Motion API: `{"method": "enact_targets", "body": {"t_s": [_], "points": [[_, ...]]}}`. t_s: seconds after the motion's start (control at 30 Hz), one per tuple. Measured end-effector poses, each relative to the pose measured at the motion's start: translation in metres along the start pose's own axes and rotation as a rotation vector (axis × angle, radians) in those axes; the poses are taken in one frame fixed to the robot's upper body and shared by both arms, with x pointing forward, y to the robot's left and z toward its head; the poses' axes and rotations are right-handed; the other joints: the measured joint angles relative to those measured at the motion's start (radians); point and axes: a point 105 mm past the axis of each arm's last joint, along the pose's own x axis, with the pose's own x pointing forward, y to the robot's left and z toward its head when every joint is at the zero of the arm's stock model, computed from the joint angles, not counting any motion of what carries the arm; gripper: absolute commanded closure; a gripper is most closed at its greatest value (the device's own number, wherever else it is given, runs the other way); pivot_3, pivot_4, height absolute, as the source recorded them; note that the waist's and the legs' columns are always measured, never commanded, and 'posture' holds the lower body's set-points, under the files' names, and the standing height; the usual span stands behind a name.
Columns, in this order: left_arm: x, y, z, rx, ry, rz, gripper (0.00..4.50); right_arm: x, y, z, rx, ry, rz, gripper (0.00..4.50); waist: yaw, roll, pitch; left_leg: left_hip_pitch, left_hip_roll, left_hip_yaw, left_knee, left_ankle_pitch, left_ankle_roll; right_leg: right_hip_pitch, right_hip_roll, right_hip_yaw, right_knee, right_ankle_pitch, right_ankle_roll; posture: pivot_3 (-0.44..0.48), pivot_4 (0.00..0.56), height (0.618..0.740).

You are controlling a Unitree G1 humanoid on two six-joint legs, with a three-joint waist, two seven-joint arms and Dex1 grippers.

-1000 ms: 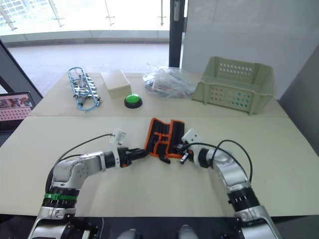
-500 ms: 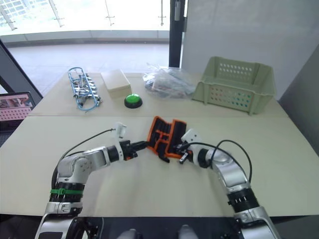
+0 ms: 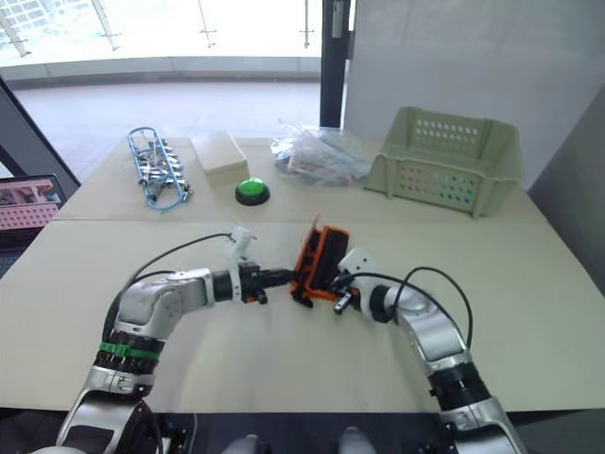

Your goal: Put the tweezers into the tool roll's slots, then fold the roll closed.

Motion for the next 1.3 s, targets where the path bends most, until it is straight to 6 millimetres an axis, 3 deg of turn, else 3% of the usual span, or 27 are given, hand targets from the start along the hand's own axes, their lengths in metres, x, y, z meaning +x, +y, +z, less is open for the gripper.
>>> {"method": "enact_targets", "body": {"t_s": [0.3, 0.63, 0.9, 1.0, 1.17, 1.23, 1.3], "points": [[0.023, -0.009, -0.012, -0.011, -0.015, -0.01, 4.49, 0.0, 0.002, -0.002, 0.015, -0.01, -0.024, 4.5, 0.0, 0.0, 0.0, 0.0, 0.0, 0.0, 0.0, 0.0, 0.0, 0.001, 0.0, 0.0, 0.0, 0.0, 0.0, 0.0, 0.15, 0.74], [0.047, -0.006, -0.012, -0.029, -0.03, 0.034, 4.49, -0.001, 0.004, -0.003, 0.035, -0.014, -0.048, 4.5, 0.002, 0.0, 0.0, 0.001, 0.0, 0.0, 0.0, 0.0, 0.0, 0.001, 0.0, 0.0, 0.0, 0.0, 0.0, 0.0, 0.15, 0.74], [0.055, -0.01, -0.022, -0.004, 0.064, 0.032, 4.49, -0.017, 0.006, -0.006, 0.103, -0.002, -0.081, 4.5, 0.005, 0.0, -0.001, 0.002, -0.001, 0.0, 0.0, 0.0, 0.0, 0.003, -0.001, 0.0, 0.0, 0.0, 0.0, 0.0, 0.15, 0.74], [0.057, -0.008, -0.024, 0.023, 0.095, 0.038, 4.49, -0.038, 0.003, 0.012, 0.265, -0.064, -0.068, 4.5, 0.007, 0.0, -0.001, 0.001, -0.001, 0.0, 0.0, 0.0, 0.0, 0.003, -0.001, 0.0, -0.001, 0.0, 0.0, 0.0, 0.15, 0.74], [0.06, -0.004, -0.026, 0.053, 0.125, 0.031, 4.49, -0.083, -0.026, 0.06, 0.14, -0.127, -0.112, 4.5, 0.008, 0.0, -0.001, 0.01, 0.001, -0.001, -0.002, -0.001, 0.001, 0.016, 0.001, -0.002, -0.009, 0.0, 0.001, 0.0, 0.15, 0.74], [0.059, -0.002, -0.026, 0.063, 0.132, 0.033, 4.49, -0.08, -0.03, 0.066, 0.121, -0.157, -0.11, 4.5, 0.001, -0.001, -0.002, 0.012, 0.001, -0.001, -0.002, -0.001, 0.001, 0.018, 0.002, -0.002, -0.009, -0.001, 0.001, 0.0, 0.15, 0.74], [0.059, -0.001, -0.026, 0.075, 0.132, 0.03, 4.49, -0.063, -0.028, 0.059, 0.118, -0.135, -0.089, 4.5, -0.002, -0.001, -0.002, 0.012, 0.001, -0.001, -0.002, -0.001, 0.001, 0.018, 0.002, -0.002, -0.009, -0.001, 0.001, 0.0, 0.15, 0.74]]}}
